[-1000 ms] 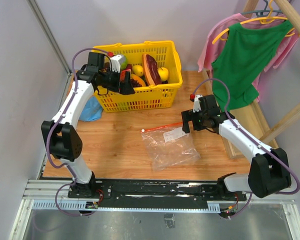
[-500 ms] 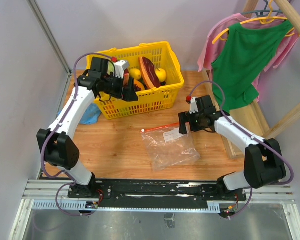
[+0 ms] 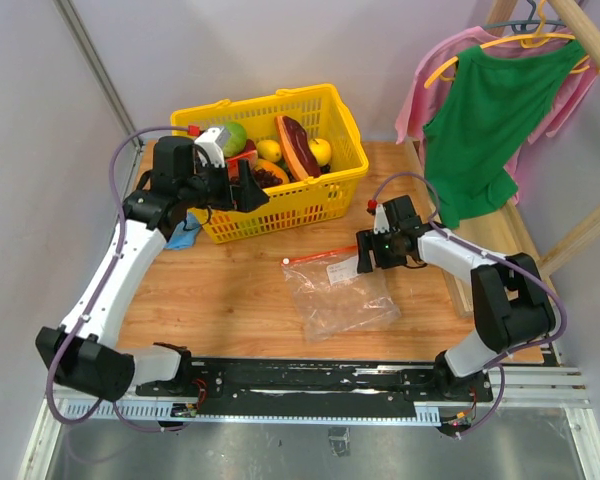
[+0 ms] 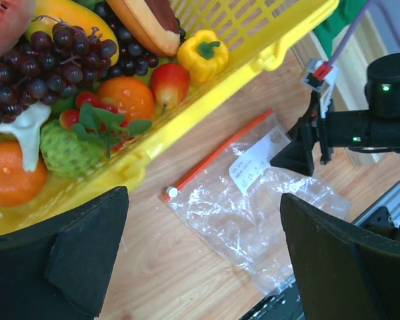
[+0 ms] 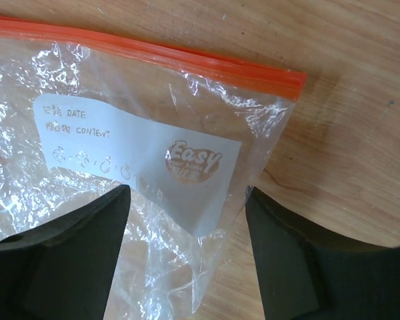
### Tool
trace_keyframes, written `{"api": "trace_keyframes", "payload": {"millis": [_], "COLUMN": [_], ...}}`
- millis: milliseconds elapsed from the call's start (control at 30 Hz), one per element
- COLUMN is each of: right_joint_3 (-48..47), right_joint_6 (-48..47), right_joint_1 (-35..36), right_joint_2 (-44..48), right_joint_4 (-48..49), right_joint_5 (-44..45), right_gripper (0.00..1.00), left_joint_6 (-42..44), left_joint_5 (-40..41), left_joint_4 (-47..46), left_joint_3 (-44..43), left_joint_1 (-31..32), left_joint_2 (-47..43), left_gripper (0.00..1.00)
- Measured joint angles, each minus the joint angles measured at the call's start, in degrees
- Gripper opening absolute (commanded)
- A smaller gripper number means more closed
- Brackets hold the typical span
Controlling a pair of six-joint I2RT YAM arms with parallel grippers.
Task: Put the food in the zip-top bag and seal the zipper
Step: Move the bin to the center of the board, then pick up the zipper food storage bag at the center of the board.
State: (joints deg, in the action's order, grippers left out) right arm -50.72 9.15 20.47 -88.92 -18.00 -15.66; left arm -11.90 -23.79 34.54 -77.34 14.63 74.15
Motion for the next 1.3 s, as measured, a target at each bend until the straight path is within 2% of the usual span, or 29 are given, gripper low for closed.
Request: {"api": "trace_keyframes", "payload": {"millis": [233,467,700,867,1000,1100,1300], "right_joint_3": [0.59,2.40,4.11,4.81,5.25,4.37,-2.95], "right_joint_6": [0.68,1.05,0.26,-2.56,-5.40,-6.95,-11.26], "right_joint_1": [0.00,0.00,0.00,0.00,0.04,0.39,2.25], "right_joint_2": [-1.09,2.29,13.16,21.90,29.05,31.63,31.01], "right_joint_4": [1.95,3.39,4.48,5.16,5.77,5.20,1.05], "right_joint_5": [-0.76,-0.87,-2.40,-5.20,-8.52,-10.69,-14.75], "right_gripper": [0.26,0.02,0.01,0.01,0.01,0.01,0.01], "left_joint_6": [-5.38,-11.80,-12.02,-7.26,-1.70,1.62,4.85], "left_joint_5": [2.36,1.01,-0.50,-0.83,-1.05,-2.03,-6.27], "left_joint_4": [-5.88,-14.80,-18.82,-17.77,-15.23,-14.95,-15.63], "left_joint_3": [10.19,25.44,28.02,27.30,22.84,19.21,16.11], "left_joint_1": [1.57,2.64,3.30,3.54,3.56,3.56,3.58], "left_joint_2": [-10.12,-21.53,-24.02,-23.89,-22.32,-20.74,-17.11], "left_gripper": [0.97,0.97,0.96,0.96,0.96,0.95,0.91]}}
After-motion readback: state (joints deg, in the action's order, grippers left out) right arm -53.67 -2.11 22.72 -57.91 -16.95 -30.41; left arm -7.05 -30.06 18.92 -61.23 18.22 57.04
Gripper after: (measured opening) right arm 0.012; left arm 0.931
